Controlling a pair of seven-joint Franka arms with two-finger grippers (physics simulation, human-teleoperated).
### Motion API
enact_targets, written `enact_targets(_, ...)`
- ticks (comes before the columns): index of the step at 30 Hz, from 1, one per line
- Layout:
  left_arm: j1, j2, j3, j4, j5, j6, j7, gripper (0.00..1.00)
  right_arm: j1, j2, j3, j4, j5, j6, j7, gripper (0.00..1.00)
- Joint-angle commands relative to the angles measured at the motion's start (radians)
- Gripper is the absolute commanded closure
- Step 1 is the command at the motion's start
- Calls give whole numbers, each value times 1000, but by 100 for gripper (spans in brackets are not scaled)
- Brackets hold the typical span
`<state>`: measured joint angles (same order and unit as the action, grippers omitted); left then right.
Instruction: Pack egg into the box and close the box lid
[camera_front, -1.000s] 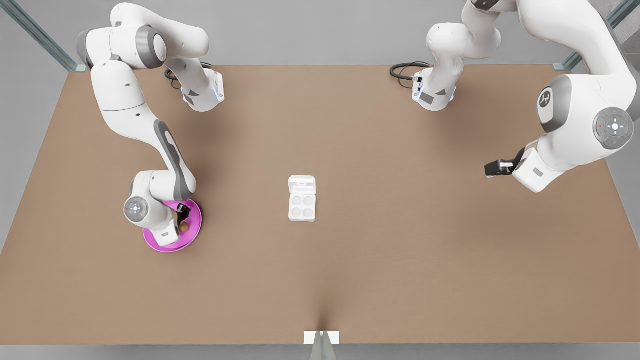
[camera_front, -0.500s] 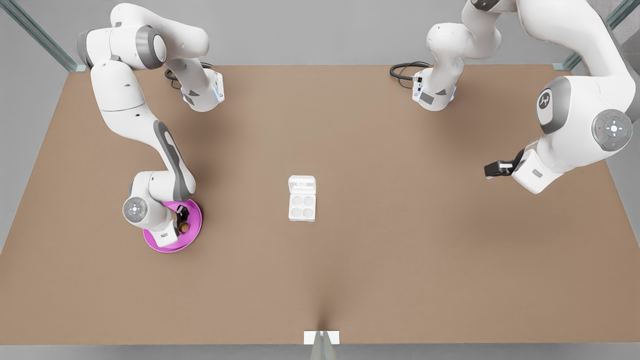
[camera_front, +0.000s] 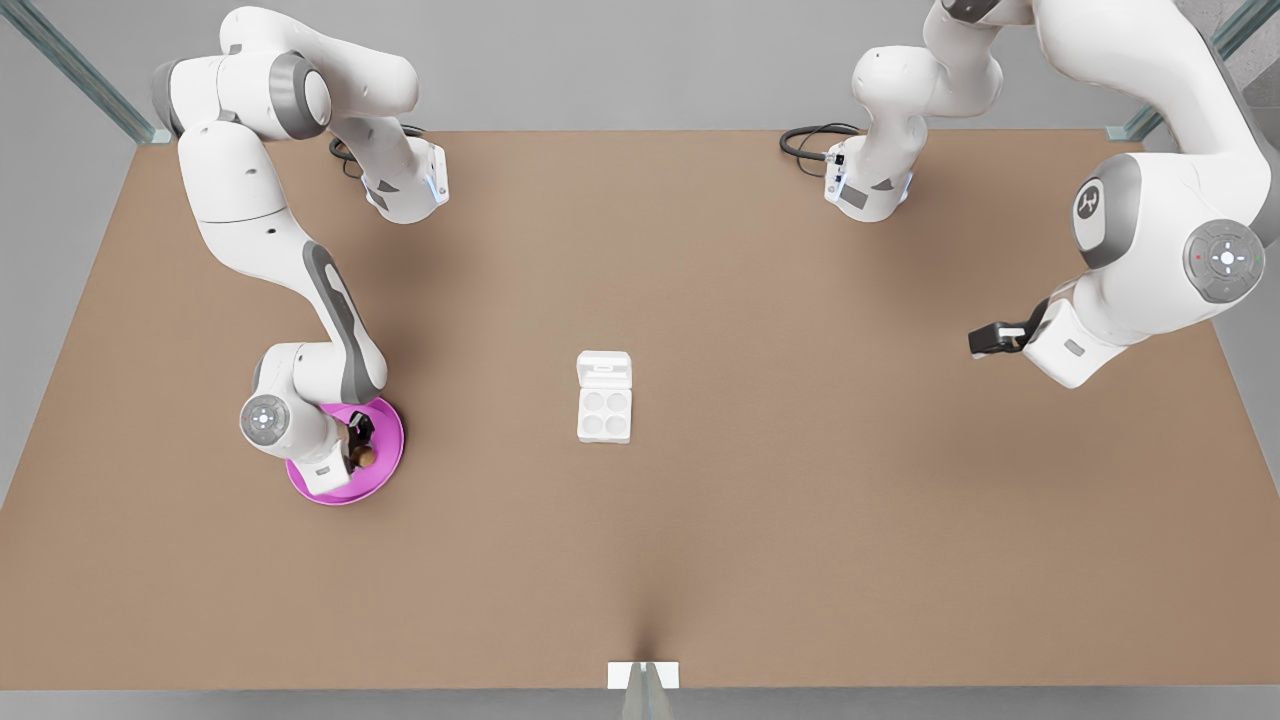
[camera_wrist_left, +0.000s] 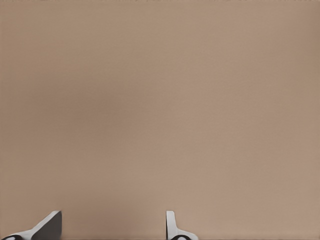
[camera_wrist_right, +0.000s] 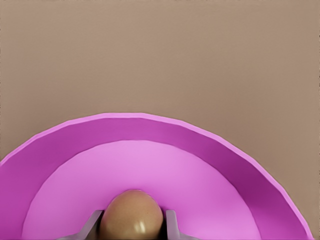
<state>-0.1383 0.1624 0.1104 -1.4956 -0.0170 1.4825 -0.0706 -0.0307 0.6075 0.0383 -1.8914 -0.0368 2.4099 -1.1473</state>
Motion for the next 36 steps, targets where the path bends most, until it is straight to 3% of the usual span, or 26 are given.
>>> enact_targets(1,0,0,0,0,0,-1,0,0,0,0,0,0,0,0,1,45)
enact_targets(10,-1,0,0,0,0,1,0,0,2,2,0,0,2,0,0,45)
enact_targets(14,0,0,0,0,0,1,0,0,2,2,0,5,2,0,1,37)
enact_targets(27,-1,0,0,0,0,-1,0,0,2,2,0,8,3,0,3,40)
enact_targets(31,0,2,0,0,0,2,0,0,18,-5,5,66,20,-18,26,40)
enact_targets(33,0,2,0,0,0,4,0,0,26,-5,55,127,23,-18,144,40)
enact_targets(36,0,2,0,0,0,5,0,0,158,44,69,255,81,-21,297,40)
